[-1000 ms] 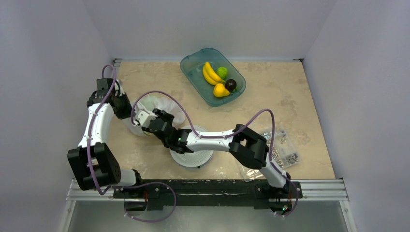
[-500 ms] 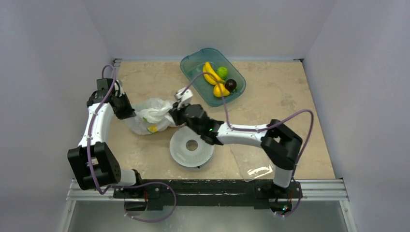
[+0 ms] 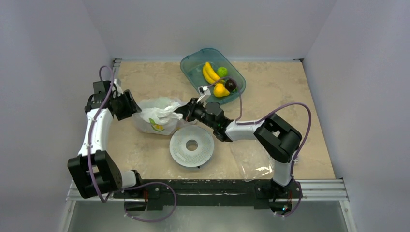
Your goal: Take the fake fruits out of the plastic bag
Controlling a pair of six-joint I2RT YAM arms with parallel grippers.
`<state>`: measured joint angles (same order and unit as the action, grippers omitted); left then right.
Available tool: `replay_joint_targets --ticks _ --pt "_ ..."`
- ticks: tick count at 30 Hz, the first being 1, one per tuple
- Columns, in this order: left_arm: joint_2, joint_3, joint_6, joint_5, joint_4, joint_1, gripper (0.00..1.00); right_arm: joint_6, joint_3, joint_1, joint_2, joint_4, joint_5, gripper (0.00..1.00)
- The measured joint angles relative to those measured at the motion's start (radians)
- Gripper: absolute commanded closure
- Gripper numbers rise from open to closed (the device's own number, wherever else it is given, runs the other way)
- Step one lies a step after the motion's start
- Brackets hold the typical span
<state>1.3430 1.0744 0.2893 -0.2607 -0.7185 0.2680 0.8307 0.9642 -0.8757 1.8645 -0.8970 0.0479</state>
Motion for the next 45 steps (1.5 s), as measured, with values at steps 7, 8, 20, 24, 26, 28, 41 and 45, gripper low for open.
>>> replay_joint_targets --ticks 7,8,20,24,26,28,41,45 --pt "-0.214 -0.073 -0.027 -0.153 0.108 -0.031 0.32 -0.022 0.068 -0.001 0.008 0.098 0.023 1.0" --pt "-0.23 -0.073 -0.039 -0.171 0.123 -0.051 0.32 -0.031 0.076 -0.001 0.007 0.113 0.023 1.0" --pt "-0.189 -0.067 -0.162 -0.145 0.093 -0.254 0.39 -0.094 0.092 -0.001 -0.003 0.204 0.027 1.0" --pt "-0.16 -0.066 -0.182 -0.085 0.064 -0.296 0.46 -0.1 0.092 -0.001 -0.019 0.214 0.027 1.0" --pt "-0.146 -0.06 -0.19 -0.054 0.042 -0.316 0.58 -0.105 0.092 -0.001 -0.033 0.221 0.027 1.0" --pt "-0.127 -0.047 -0.196 -0.023 0.027 -0.323 0.71 -0.112 0.092 -0.001 -0.048 0.233 0.025 0.98" --pt "-0.237 -0.039 -0.196 0.109 0.034 -0.322 1.0 -0.248 0.142 -0.008 -0.166 0.575 -0.165 0.58" --pt "-0.269 -0.055 -0.196 0.104 0.063 -0.321 1.0 -0.398 0.234 -0.033 -0.166 0.687 -0.195 0.38"
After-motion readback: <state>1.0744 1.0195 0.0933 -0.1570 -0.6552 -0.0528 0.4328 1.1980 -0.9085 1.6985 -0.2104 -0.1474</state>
